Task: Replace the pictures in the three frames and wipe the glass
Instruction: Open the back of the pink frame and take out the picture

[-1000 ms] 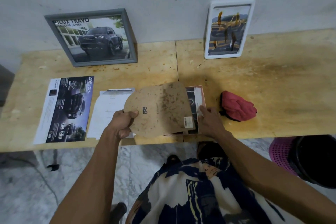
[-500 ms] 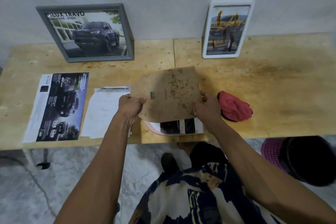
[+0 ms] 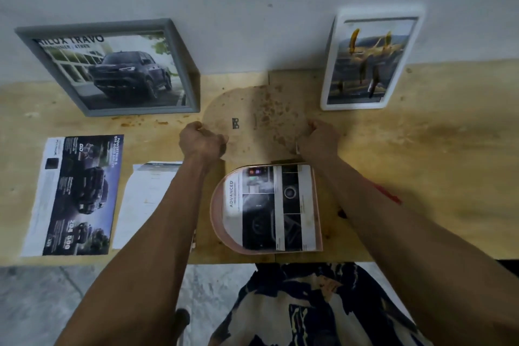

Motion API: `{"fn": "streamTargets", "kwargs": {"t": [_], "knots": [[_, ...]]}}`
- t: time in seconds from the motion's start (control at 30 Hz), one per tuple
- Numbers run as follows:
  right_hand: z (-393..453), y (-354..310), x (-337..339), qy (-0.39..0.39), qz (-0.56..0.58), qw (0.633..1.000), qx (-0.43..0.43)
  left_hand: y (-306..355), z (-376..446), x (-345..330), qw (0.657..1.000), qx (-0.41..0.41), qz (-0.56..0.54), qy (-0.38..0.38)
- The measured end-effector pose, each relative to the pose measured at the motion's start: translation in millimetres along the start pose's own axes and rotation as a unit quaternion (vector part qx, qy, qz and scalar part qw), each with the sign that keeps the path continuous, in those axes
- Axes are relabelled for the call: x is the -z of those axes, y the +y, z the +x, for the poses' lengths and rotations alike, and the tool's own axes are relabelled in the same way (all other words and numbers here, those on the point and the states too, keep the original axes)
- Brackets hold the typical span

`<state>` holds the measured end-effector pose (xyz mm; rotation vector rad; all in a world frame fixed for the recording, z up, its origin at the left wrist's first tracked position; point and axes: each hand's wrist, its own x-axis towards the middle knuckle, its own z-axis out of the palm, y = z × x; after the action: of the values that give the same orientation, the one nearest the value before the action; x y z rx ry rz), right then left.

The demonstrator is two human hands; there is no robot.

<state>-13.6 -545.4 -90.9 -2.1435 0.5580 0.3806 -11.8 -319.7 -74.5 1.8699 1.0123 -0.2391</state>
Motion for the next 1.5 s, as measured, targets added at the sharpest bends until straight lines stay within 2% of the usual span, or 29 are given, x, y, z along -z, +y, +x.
{"fn": "streamTargets", "kwargs": {"t": [0.17, 0.3, 0.4, 0.47, 0.63, 0.67, 0.7, 0.73, 0.83, 0.9, 1.03, 1.27, 1.5], "knots": [[30.7, -1.0, -7.9, -0.029, -0.045, 0.999, -0.002, 6.7, 23.1, -18.9, 0.999, 0.028, 0.012, 0.019], [35.9, -0.1, -12.1, -0.043, -0.038, 0.998, -0.002, 9.2, 30.9, -28.1, 0.993, 0.078, -0.087, 0.001], [35.5, 3.0, -16.5, -0.037, -0.044, 0.998, 0.016, 7.2, 34.5, -33.3, 0.992, 0.076, -0.105, 0.000], [33.8, 3.2, -19.2, -0.033, -0.052, 0.998, 0.027, 5.0, 37.5, -35.8, 0.982, 0.096, -0.161, -0.004], [29.3, 4.3, -27.1, -0.033, -0.072, 0.996, 0.039, 1.2, 41.1, -37.7, 0.965, 0.113, -0.236, 0.031], [29.0, 4.3, -27.7, -0.035, -0.085, 0.995, 0.040, 2.6, 40.8, -36.8, 0.969, 0.102, -0.223, 0.026], [29.5, 5.1, -29.0, -0.036, -0.093, 0.994, 0.037, 3.8, 38.6, -35.7, 0.991, 0.053, -0.123, 0.027], [29.2, 5.5, -29.6, -0.038, -0.097, 0.994, 0.037, 1.2, 38.3, -35.2, 0.995, 0.039, -0.085, 0.021], [26.3, 9.4, -30.3, -0.030, -0.083, 0.995, 0.038, -7.9, 37.0, -29.0, 0.996, 0.052, -0.066, 0.006], [18.9, 10.4, -27.6, -0.024, -0.073, 0.996, 0.043, -13.9, 30.0, -21.5, 1.000, 0.022, -0.005, -0.008], [-8.7, 19.6, -20.5, -0.027, -0.072, 0.996, 0.052, -32.6, 0.7, -7.1, 1.000, -0.022, 0.004, -0.015], [-80.7, 58.3, -16.0, -0.020, -0.091, 0.994, 0.063, -100.6, -49.6, 9.0, 0.992, -0.067, 0.103, -0.007], [-130.8, 87.9, -21.9, -0.035, -0.160, 0.983, 0.081, -135.7, -93.9, 6.7, 0.961, -0.136, 0.240, -0.019]]}}
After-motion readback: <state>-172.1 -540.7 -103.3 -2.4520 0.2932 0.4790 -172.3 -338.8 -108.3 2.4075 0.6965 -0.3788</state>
